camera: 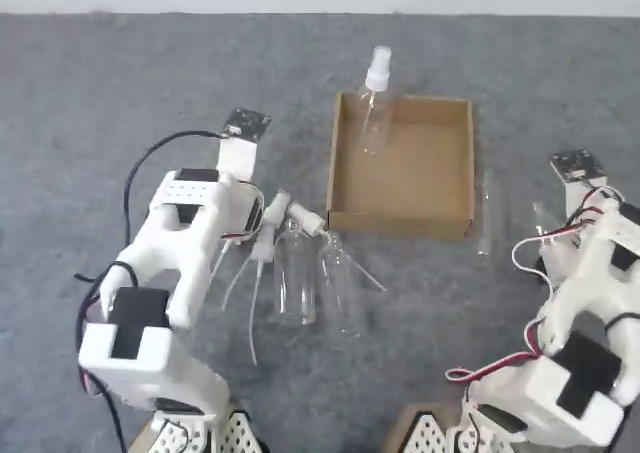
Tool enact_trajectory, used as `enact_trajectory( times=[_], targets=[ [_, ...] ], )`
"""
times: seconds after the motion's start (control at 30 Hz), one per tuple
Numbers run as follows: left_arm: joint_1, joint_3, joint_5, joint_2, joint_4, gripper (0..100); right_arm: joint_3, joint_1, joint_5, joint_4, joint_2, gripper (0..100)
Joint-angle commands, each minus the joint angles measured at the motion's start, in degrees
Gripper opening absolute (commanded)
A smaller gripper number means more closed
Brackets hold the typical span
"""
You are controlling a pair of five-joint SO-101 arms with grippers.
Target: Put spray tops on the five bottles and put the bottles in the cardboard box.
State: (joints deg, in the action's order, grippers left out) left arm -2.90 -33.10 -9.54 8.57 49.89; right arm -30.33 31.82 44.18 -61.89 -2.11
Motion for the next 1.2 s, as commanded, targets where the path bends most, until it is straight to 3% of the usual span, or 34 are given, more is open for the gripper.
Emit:
enact_trajectory(
  times=[0.0,0.27,0.53,0.8,0.93,1.17],
  targets=[
    [-0.2,2.6,-0.4,-1.6,-0.4,1,3.7,0.7,0.9,0.9,-0.8,6.5],
    [-0.3,0.8,-0.2,-17.4,7.6,1,3.7,0.7,0.5,0.3,-1.1,22.5],
    [-0.3,-11.8,-0.4,-36.4,9.8,1,4.3,0.3,-1.6,0.6,-1.5,24.7],
    [-0.3,-23.5,0.0,-45.5,3.6,1,17.8,-6.4,-3.3,-10.9,-0.7,29.2],
    [-1.1,-28.1,0.1,-47.0,-0.4,1,20.5,-7.7,-2.9,-11.4,-0.2,29.7],
    [-3.3,-28.6,0.1,-46.9,-0.7,1,29.0,-8.6,-3.3,-13.1,13.8,29.7]
  ],
)
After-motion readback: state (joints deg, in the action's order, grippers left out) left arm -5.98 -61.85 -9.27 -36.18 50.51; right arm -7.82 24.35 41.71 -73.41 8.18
